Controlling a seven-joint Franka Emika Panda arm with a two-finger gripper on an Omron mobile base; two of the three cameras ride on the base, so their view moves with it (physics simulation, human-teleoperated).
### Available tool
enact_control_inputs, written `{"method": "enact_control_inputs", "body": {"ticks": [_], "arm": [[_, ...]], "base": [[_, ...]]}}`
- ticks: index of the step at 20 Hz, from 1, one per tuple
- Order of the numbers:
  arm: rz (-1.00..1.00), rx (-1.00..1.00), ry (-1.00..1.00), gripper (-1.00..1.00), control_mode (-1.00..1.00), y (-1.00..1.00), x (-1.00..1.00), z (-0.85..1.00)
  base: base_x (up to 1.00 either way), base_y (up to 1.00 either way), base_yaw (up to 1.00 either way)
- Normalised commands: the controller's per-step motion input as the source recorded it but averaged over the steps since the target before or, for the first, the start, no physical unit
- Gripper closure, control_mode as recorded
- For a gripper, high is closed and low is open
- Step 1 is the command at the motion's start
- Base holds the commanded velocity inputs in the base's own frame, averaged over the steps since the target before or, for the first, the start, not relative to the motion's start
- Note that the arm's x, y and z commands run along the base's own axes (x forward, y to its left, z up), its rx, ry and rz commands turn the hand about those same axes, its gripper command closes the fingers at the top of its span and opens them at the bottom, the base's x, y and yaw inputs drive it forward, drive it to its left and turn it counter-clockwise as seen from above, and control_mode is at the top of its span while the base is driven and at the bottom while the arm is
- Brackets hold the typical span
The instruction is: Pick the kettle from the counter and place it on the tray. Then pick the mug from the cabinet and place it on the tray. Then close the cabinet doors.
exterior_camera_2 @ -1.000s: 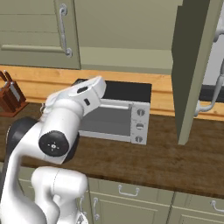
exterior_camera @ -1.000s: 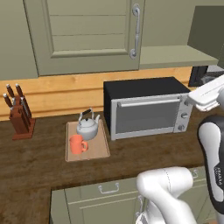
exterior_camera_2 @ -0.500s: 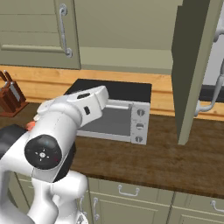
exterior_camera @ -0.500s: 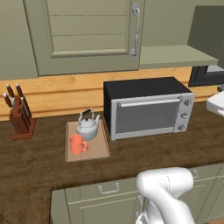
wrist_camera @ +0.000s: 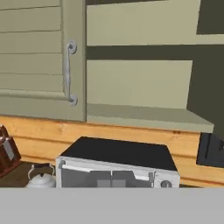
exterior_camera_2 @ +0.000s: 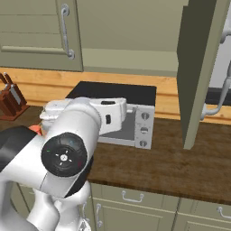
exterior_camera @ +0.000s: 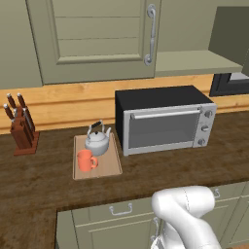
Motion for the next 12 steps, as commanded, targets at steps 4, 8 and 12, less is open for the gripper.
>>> {"method": "enact_control_inputs", "body": {"ticks": [4,8,12], "arm": [[0.01,0.29,-0.03,1.0,-1.0,-0.03,-0.27,0.11],[-0.05,0.39,-0.07,1.0,-1.0,0.0,-0.39,0.18],[-0.01,0.41,0.0,1.0,-1.0,-0.13,-0.46,0.16]], "base": [[0.0,0.0,0.0],[0.0,0.0,0.0],[0.0,0.0,0.0]]}}
